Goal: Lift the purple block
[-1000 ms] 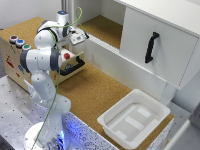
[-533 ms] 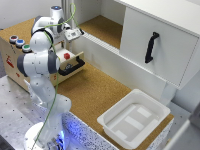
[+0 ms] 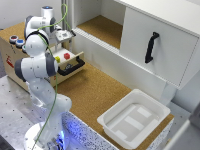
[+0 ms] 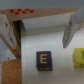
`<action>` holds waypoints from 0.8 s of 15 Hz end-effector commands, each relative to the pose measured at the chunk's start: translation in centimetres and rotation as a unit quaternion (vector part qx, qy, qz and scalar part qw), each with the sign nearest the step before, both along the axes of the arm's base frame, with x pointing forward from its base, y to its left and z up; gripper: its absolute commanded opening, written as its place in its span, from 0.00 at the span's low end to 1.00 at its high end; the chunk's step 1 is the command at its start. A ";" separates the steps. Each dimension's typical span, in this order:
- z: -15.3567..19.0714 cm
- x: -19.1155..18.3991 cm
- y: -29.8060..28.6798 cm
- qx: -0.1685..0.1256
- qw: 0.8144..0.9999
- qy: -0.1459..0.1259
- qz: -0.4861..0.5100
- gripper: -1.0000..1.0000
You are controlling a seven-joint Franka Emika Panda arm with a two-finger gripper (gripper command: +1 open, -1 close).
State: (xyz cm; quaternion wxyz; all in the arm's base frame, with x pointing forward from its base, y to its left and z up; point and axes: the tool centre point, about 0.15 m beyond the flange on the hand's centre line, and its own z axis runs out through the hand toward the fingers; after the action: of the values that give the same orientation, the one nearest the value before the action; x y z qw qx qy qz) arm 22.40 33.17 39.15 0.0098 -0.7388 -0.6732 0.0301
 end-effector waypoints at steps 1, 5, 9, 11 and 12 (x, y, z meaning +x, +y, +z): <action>-4.4 -2.9 -0.5 0.039 0.998 -0.041 -0.016 1.00; -6.1 -1.0 -1.0 0.028 0.998 -0.051 -0.024 1.00; -8.1 -0.1 -1.5 0.029 0.998 -0.044 -0.027 1.00; -8.3 0.3 -1.3 0.029 0.998 -0.044 -0.023 0.00; -8.3 0.4 -1.2 0.024 0.998 -0.045 -0.023 0.00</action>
State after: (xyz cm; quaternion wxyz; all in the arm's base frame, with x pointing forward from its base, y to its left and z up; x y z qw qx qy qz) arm 22.34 32.44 32.64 -0.0042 -0.7568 -0.6536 0.0068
